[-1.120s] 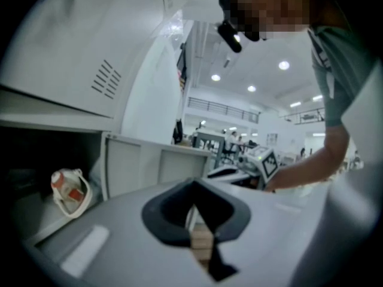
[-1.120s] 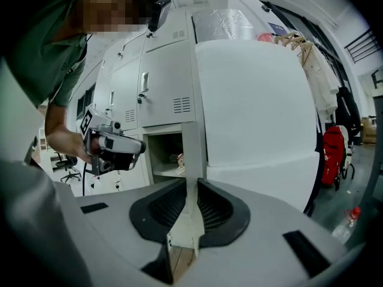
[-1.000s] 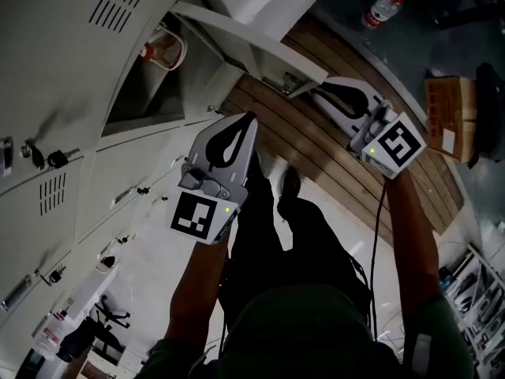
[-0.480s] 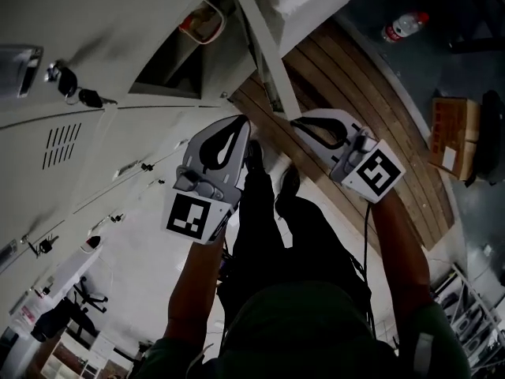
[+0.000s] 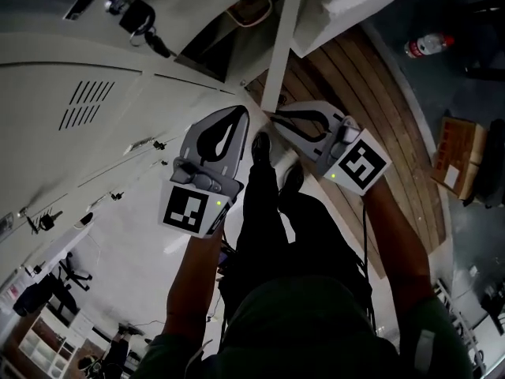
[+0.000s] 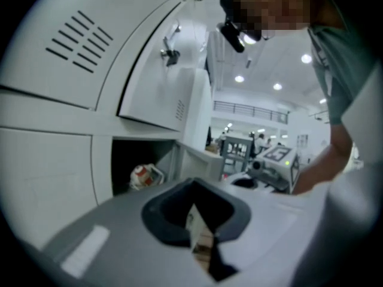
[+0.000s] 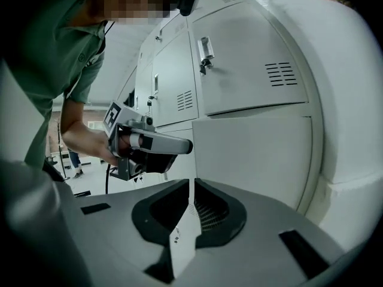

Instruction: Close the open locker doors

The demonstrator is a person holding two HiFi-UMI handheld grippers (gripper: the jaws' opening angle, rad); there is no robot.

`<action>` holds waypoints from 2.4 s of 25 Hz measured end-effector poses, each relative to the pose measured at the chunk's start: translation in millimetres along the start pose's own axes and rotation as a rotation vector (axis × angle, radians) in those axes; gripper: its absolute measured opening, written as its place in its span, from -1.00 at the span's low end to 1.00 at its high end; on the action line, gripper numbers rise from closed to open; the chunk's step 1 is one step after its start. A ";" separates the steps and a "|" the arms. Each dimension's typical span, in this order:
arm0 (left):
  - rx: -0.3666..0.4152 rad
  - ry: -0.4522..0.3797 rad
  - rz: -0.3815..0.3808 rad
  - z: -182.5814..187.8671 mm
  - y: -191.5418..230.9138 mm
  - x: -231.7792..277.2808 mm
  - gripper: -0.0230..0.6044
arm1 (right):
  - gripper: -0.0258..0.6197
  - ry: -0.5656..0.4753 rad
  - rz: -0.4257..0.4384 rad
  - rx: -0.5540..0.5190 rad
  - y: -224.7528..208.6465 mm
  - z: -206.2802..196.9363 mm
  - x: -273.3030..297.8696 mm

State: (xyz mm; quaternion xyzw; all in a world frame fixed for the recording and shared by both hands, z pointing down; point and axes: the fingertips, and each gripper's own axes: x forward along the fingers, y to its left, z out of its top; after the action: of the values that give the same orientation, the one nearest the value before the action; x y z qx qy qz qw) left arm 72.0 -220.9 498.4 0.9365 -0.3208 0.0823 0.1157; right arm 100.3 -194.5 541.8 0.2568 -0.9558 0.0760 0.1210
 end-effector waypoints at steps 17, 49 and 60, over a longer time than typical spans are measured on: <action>0.022 -0.007 0.079 14.6 48.8 -41.2 -0.91 | -0.83 0.047 0.006 -0.058 -28.6 17.7 82.2; 0.072 -0.030 0.120 75.7 47.2 -72.0 -0.91 | -0.85 0.196 -0.092 -0.024 -70.9 35.9 138.1; 0.148 -0.038 0.097 121.7 15.2 -86.2 -0.91 | -0.85 0.202 -0.063 0.004 -39.4 73.6 88.4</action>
State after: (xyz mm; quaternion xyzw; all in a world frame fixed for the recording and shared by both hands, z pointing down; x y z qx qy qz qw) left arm 5.0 -215.2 364.4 0.9272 -0.3609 0.0936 0.0359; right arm 32.1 -285.3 498.4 0.2779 -0.9301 0.0997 0.2186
